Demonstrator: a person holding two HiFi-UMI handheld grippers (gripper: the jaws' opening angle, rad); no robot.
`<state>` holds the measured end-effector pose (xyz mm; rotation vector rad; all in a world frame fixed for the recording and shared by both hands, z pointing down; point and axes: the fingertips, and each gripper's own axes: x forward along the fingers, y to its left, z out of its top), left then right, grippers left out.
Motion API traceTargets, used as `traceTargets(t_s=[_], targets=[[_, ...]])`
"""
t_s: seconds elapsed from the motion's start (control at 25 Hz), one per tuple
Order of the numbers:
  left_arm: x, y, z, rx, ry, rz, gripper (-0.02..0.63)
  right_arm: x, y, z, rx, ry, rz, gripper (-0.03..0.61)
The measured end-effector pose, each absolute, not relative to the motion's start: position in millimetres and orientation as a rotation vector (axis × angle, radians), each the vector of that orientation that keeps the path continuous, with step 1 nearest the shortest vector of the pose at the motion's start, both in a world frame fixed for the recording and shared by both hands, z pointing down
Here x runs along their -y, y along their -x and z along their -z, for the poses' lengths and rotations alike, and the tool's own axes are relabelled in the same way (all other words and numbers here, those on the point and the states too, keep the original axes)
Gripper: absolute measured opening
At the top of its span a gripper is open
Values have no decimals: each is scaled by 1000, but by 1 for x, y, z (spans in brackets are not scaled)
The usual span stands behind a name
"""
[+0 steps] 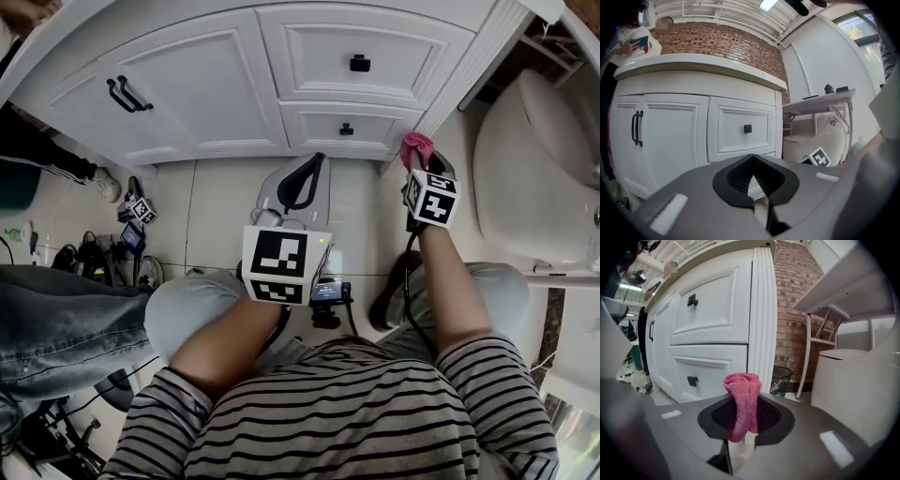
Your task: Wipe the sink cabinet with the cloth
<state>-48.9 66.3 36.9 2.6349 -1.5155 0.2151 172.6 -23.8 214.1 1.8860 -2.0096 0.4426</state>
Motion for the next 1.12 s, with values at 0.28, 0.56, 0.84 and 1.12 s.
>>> traceTargets(t_s=[0.28,0.56,0.84,1.12], targets=[[-73,28,-22,1580,-2644,-194,0,-33,-158,-137,2253,-1836,-438,91],[-71,27,-35,1615,-2614,-258,0,-55,-131,-80,2503,-1780,-362,92],[-82,9,-27,1562,-2642,-163,0,-61,-127,-64,2563,-1832,-309,91],[-84,15,-56,1566,-2590,-164,0,-68,-124,-71,2544,-1844,-295,91]])
